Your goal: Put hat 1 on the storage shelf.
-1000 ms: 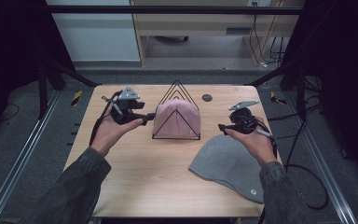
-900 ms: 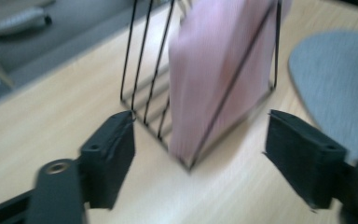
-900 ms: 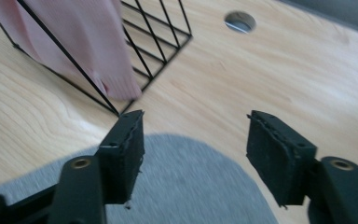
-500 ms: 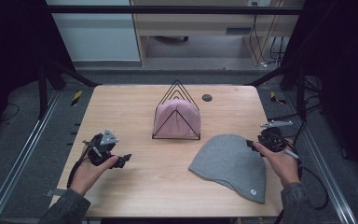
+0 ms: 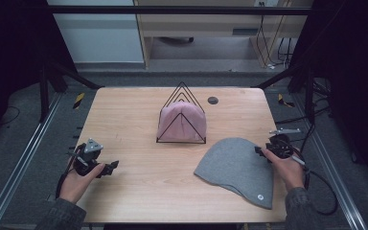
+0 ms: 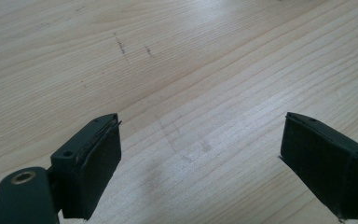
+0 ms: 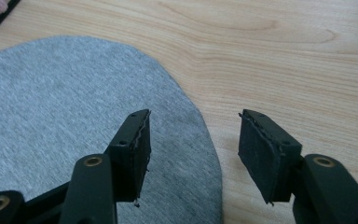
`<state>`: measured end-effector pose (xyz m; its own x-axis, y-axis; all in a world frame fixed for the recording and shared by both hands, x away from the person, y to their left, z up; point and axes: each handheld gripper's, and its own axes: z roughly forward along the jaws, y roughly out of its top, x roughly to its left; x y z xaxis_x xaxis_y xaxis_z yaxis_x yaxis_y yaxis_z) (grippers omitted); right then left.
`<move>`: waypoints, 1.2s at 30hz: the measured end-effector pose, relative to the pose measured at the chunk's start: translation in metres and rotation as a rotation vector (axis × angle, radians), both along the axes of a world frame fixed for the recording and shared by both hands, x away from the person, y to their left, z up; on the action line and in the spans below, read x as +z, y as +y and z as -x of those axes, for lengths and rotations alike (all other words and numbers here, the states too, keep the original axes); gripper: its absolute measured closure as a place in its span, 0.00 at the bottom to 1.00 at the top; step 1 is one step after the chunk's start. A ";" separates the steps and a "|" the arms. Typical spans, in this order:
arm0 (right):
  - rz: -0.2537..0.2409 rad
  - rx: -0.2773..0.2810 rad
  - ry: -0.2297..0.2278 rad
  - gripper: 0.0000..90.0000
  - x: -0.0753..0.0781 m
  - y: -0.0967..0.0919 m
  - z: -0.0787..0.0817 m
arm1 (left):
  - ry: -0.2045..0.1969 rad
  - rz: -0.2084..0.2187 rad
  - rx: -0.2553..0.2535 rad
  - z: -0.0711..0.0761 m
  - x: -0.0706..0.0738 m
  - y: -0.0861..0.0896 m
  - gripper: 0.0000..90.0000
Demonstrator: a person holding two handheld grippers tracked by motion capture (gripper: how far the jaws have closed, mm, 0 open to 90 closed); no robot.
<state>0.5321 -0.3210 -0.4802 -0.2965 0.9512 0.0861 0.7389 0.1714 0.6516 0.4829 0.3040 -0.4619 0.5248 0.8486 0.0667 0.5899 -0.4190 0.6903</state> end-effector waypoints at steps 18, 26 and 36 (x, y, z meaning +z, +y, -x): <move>0.063 0.058 0.040 0.59 -0.008 0.017 -0.002 | -0.003 -0.025 -0.012 0.000 -0.002 -0.004 0.14; 0.053 0.116 0.020 0.90 -0.005 0.024 0.003 | 0.005 -0.030 -0.015 0.000 -0.003 -0.004 0.14; 0.035 0.197 -0.063 0.94 0.021 0.039 0.018 | 0.048 -0.004 -0.022 -0.002 -0.006 -0.004 0.14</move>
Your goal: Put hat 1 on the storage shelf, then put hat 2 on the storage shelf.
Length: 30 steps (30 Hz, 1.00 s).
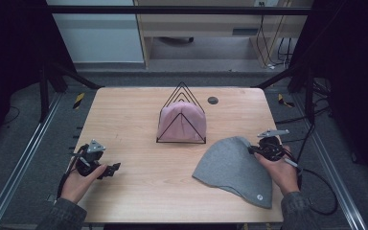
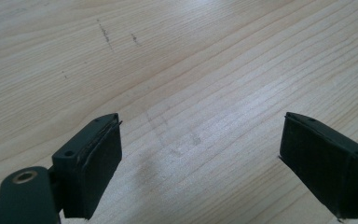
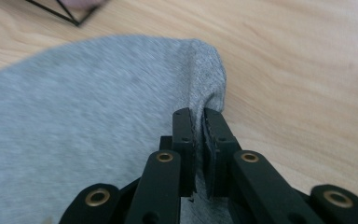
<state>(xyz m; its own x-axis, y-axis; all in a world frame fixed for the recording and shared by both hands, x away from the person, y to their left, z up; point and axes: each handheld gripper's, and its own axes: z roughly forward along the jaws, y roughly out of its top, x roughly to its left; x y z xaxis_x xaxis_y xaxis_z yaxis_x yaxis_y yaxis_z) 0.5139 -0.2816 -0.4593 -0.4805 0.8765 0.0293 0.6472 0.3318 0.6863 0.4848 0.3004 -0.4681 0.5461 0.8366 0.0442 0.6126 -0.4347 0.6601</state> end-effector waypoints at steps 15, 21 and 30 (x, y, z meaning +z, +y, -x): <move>-0.041 0.159 -0.155 0.95 0.065 0.032 0.029 | 0.006 0.013 -0.054 0.004 0.004 -0.008 0.16; -0.050 0.276 -0.239 0.95 0.114 0.056 0.045 | -0.029 0.043 -0.131 0.008 0.033 -0.027 0.16; -0.021 0.386 -0.300 0.95 0.159 0.092 0.051 | -0.055 0.038 -0.254 0.003 0.079 -0.062 0.16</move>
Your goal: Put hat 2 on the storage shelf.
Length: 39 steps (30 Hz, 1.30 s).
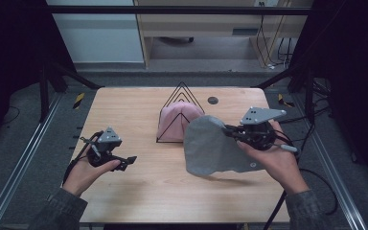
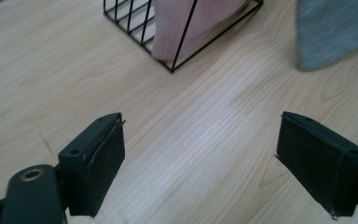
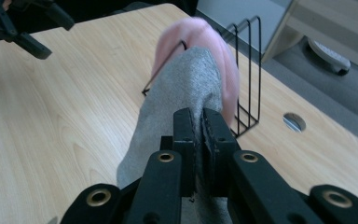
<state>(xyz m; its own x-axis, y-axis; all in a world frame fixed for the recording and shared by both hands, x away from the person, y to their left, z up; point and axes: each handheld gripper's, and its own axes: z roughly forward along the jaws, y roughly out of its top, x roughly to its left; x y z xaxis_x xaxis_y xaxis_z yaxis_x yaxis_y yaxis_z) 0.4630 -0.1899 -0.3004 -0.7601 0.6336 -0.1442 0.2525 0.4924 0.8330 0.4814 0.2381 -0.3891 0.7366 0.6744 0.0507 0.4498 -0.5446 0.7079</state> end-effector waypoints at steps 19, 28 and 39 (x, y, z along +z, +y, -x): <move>0.032 0.116 -0.067 0.95 0.050 0.057 0.006 | -0.041 0.000 -0.102 0.004 0.044 -0.027 0.20; 0.041 0.175 -0.071 0.95 0.051 0.084 0.011 | -0.045 -0.023 -0.169 0.006 0.053 -0.040 0.25; 0.048 0.257 -0.053 0.95 0.036 0.114 0.012 | -0.023 -0.041 -0.237 -0.002 0.034 -0.057 0.26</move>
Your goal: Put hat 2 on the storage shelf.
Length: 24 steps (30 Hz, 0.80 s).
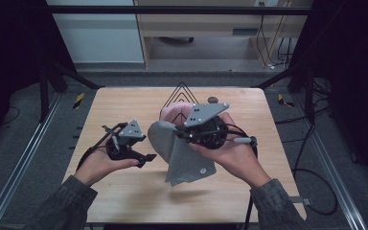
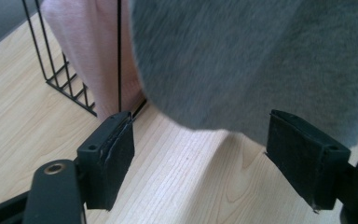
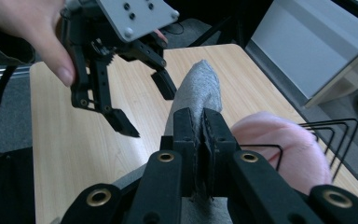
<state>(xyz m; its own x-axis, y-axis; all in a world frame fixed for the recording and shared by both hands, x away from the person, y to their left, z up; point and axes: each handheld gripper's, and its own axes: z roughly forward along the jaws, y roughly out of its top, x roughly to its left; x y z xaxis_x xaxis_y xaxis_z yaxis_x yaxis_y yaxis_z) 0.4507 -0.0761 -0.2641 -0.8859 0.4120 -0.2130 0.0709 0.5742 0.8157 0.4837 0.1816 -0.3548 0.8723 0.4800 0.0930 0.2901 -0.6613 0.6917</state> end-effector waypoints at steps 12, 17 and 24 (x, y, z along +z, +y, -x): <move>-0.014 -0.019 0.046 0.95 -0.021 -0.003 -0.010 | 0.011 0.030 -0.046 -0.020 -0.014 -0.019 0.82; -0.020 -0.042 0.059 0.95 -0.026 -0.013 -0.013 | 0.025 0.025 -0.050 -0.021 -0.013 -0.025 0.95; -0.031 -0.113 0.062 0.95 -0.031 -0.038 -0.019 | 0.007 0.003 -0.036 -0.013 0.004 -0.025 0.97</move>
